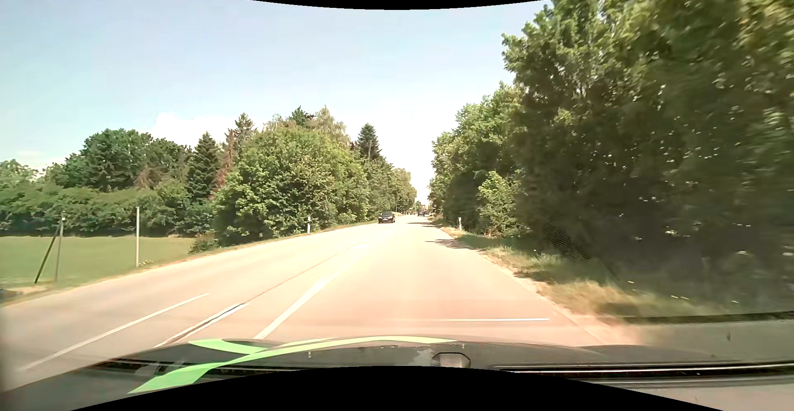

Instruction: Follow the waypoints while adhering to traffic rules and regulations

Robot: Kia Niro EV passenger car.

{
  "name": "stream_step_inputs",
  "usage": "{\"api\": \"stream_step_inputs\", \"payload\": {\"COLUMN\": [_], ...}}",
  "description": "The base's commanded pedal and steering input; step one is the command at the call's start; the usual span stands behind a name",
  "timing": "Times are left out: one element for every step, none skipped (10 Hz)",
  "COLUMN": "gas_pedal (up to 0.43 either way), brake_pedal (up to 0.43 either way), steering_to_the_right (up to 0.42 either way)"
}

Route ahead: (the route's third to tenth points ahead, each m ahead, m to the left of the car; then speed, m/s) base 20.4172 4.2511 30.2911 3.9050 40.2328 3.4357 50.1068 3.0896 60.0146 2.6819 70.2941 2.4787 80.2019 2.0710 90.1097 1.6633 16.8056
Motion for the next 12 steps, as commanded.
{"api": "stream_step_inputs", "payload": {"gas_pedal": [0.248,0.248,0.248,0.228,0.189,0.169,0.157,0.15,0.157,0.177,0.197,0.197], "brake_pedal": [0.0,0.0,0.0,0.0,0.0,0.0,0.0,0.0,0.0,0.0,0.0,0.0], "steering_to_the_right": [-0.005,-0.004,-0.005,-0.005,-0.005,-0.004,-0.005,-0.005,-0.004,-0.003,-0.001,-0.001]}}
